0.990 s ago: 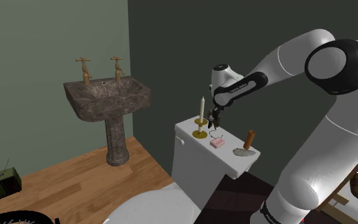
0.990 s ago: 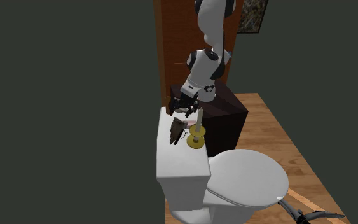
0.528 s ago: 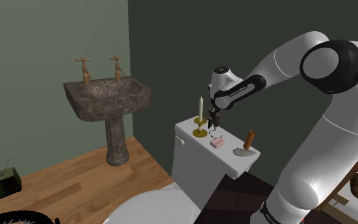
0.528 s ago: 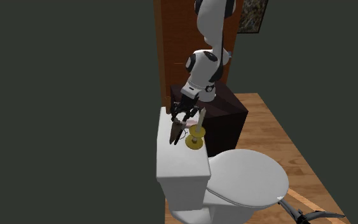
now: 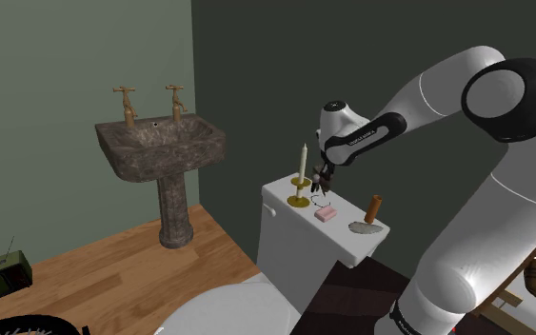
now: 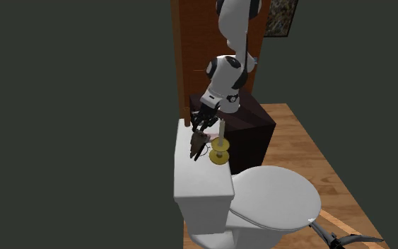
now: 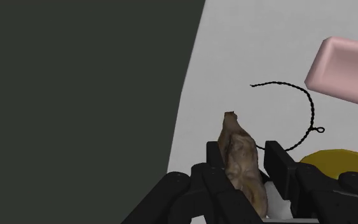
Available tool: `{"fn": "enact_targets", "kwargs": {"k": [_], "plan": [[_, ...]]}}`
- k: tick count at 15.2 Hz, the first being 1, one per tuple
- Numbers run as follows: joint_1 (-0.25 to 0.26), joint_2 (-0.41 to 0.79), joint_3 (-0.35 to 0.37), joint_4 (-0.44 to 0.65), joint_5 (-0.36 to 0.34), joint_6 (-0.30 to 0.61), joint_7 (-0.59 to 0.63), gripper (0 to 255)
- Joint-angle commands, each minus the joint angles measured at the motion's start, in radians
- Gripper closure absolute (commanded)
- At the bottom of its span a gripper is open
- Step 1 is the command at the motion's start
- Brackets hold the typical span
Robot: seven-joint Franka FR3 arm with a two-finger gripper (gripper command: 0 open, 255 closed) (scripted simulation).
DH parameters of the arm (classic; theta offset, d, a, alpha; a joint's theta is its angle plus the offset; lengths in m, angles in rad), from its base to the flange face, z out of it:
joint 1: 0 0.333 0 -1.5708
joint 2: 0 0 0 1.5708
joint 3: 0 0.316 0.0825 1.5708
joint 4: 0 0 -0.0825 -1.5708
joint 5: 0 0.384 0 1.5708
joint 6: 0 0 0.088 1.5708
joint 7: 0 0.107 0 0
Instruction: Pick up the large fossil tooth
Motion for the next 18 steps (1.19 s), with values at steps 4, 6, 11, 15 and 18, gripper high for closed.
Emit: {"fn": "enact_targets", "kwargs": {"k": [4, 6, 11, 15, 18], "plan": [[0.009, 0.047, 0.007, 0.054, 0.029, -0.038, -0.018, 255], [0.011, 0.030, 0.009, 0.064, 0.038, -0.064, -0.030, 255], [0.016, -0.009, 0.014, 0.091, 0.057, -0.127, -0.061, 255], [0.020, -0.037, 0.018, 0.117, 0.071, -0.178, -0.083, 255], [0.021, -0.044, 0.019, 0.126, 0.075, -0.193, -0.090, 255]]}}
